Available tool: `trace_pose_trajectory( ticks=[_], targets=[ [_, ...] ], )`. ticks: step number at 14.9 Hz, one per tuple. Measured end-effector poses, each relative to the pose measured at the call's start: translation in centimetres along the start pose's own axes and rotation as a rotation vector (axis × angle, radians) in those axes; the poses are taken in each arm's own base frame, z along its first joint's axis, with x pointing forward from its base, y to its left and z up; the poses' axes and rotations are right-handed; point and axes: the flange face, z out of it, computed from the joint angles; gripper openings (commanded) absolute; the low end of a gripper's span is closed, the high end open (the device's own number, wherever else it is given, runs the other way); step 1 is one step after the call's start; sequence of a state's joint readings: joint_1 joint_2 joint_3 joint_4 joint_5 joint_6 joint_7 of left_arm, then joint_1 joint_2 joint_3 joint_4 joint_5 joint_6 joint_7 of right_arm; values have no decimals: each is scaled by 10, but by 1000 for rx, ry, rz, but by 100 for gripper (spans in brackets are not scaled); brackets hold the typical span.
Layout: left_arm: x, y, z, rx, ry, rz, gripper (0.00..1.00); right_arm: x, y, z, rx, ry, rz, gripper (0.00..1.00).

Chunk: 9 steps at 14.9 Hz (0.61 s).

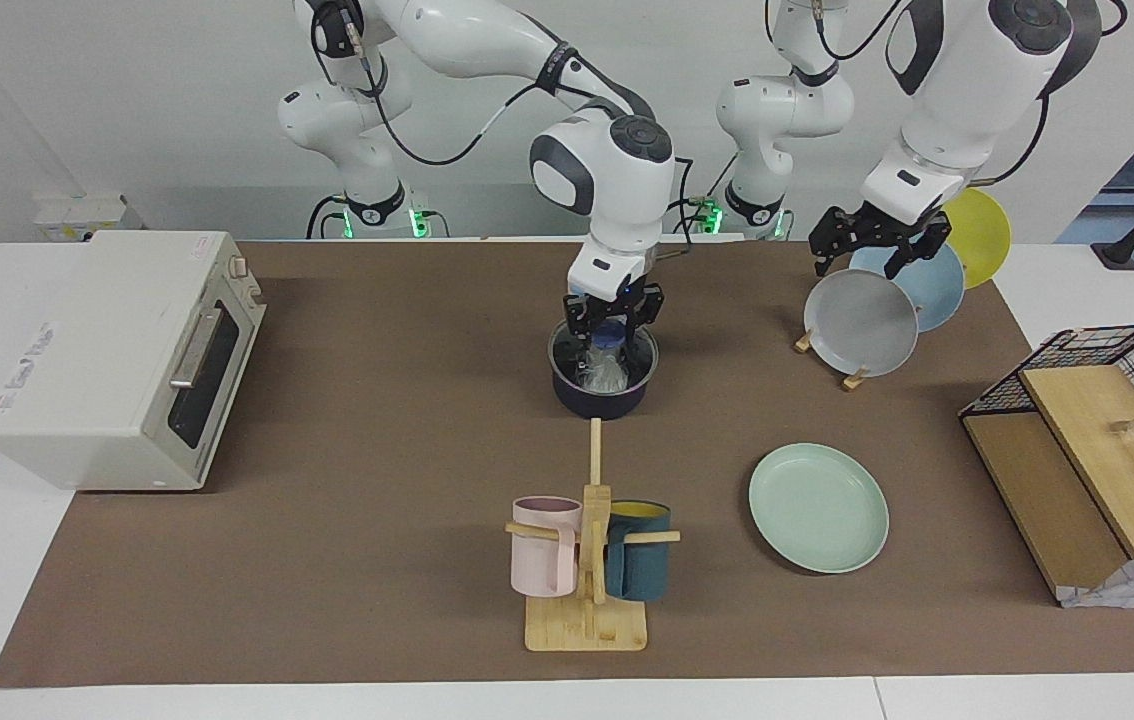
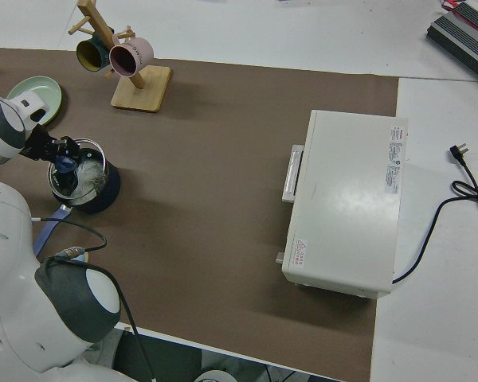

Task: Transfer vermicelli from plate to pot
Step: 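Lower the glass lid onto the pot with the right gripper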

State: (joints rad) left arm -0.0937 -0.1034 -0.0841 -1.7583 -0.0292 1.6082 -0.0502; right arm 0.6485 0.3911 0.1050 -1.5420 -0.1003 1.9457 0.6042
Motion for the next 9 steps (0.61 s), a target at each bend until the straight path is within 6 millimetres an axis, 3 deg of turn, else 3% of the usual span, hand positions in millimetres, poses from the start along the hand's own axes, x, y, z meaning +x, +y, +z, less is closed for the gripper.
trace_pose_trajectory(
  ticks=[7, 9],
  targets=[
    [8, -13, -50, 6, 0, -20, 100, -4, -2, 9, 19, -36, 22, 0],
    [13, -18, -54, 6, -7, -29, 100, -5, -2, 15, 13, -47, 20, 0]
  ],
)
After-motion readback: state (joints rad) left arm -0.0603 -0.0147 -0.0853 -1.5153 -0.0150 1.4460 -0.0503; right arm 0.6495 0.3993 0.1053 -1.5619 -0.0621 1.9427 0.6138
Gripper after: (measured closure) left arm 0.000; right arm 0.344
